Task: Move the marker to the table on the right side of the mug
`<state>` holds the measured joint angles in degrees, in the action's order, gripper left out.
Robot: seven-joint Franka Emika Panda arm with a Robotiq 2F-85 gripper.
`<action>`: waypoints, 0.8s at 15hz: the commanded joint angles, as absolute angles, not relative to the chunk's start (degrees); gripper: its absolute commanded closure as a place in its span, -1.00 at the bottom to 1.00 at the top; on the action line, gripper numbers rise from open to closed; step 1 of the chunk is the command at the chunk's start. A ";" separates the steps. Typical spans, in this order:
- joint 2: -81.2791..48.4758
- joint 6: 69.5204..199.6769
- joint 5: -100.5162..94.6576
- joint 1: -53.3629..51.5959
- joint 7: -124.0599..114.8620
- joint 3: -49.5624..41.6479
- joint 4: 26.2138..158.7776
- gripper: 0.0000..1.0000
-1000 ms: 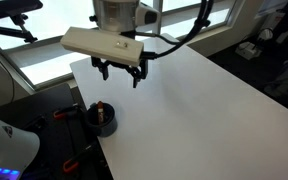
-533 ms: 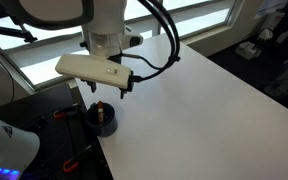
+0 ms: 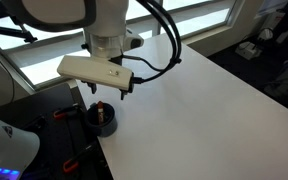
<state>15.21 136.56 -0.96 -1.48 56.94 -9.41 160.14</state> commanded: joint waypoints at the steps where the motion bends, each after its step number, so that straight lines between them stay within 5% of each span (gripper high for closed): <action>1: 13.70 137.95 -1.81 -1.21 56.24 -8.06 160.04 -1.00; 12: 6.68 136.19 -4.13 -0.94 52.38 -4.78 159.84 -1.00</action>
